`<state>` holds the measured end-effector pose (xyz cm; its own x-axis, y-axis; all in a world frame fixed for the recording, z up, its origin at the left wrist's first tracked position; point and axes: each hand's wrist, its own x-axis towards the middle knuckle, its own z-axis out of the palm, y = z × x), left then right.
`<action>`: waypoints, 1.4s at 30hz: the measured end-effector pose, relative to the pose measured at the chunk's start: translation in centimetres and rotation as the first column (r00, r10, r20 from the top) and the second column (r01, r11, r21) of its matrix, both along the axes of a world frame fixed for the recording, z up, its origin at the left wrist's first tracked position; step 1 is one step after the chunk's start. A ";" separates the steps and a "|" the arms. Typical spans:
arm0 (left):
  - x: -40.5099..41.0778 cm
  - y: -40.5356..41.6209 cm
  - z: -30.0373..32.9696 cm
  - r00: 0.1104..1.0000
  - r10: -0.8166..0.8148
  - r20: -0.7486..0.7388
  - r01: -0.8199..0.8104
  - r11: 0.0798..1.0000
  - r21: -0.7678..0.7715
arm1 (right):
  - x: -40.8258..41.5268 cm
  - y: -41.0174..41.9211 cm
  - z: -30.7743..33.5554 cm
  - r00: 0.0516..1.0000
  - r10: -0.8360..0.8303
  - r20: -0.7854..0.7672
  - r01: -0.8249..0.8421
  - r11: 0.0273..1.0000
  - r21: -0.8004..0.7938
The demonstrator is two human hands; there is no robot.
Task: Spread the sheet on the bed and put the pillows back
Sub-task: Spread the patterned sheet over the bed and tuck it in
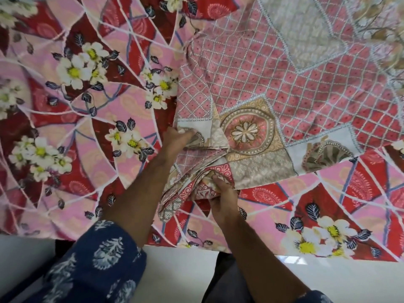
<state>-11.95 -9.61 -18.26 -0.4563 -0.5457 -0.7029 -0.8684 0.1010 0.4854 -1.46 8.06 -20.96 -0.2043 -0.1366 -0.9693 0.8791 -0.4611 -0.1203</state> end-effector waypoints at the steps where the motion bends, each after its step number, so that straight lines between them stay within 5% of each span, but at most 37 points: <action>1: 0.1 -0.3 -0.1 0.999 0.009 -0.035 -0.006 0.997 0.077 | 0.5 -0.2 -0.2 1.000 0.014 -0.002 -0.014 1.000 -0.020; 5: 0.6 -2.4 0.4 0.952 0.188 -0.241 -0.106 0.942 0.317 | 2.2 -0.9 -1.1 0.998 0.065 -0.017 -0.067 0.991 -0.116; 11: 2.9 -12.9 1.3 0.517 0.668 -0.535 -0.592 0.731 0.340 | 4.8 -1.6 -2.0 0.991 0.097 -0.092 -0.106 0.989 -0.103; 14: 5.2 -20.3 -0.5 0.445 0.746 -0.496 -0.687 0.639 0.345 | 5.6 -1.7 -2.1 0.984 0.118 -0.135 -0.125 0.991 -0.041; 17: 6.3 -20.7 0.1 0.683 0.619 -0.388 -0.554 0.785 0.278 | 6.1 -2.8 -1.5 0.965 0.192 -0.178 -0.200 0.979 -0.029; 20: 7.3 -17.3 -0.8 0.925 0.366 -0.099 -0.338 0.915 0.220 | 7.5 -4.2 -1.2 0.949 0.235 -0.211 -0.249 0.968 -0.042; 23: 8.0 -14.8 -2.7 0.923 0.363 -0.125 -0.353 0.931 0.094 | 8.9 -4.0 -0.4 0.978 0.137 -0.157 -0.152 0.984 -0.090; 26: 8.8 -14.3 -3.7 0.931 0.301 -0.207 -0.309 0.951 -0.005 | 10.5 -1.5 0.1 0.989 0.099 -0.108 -0.097 0.995 0.022; 31: 10.1 -14.3 -3.8 0.937 0.256 -0.239 -0.237 0.966 0.104 | 13.1 -0.7 -1.1 0.972 0.080 -0.220 -0.042 0.985 0.170; 36: 10.6 -16.3 -4.9 0.957 0.210 -0.198 -0.168 0.964 0.208 | 16.6 -4.4 -0.9 0.927 0.230 -0.297 -0.228 0.973 0.043; 42: 8.1 -19.7 -5.7 0.945 0.292 -0.146 -0.245 0.929 0.276 | 18.5 -7.5 -1.0 0.980 0.004 -0.197 0.022 0.992 0.128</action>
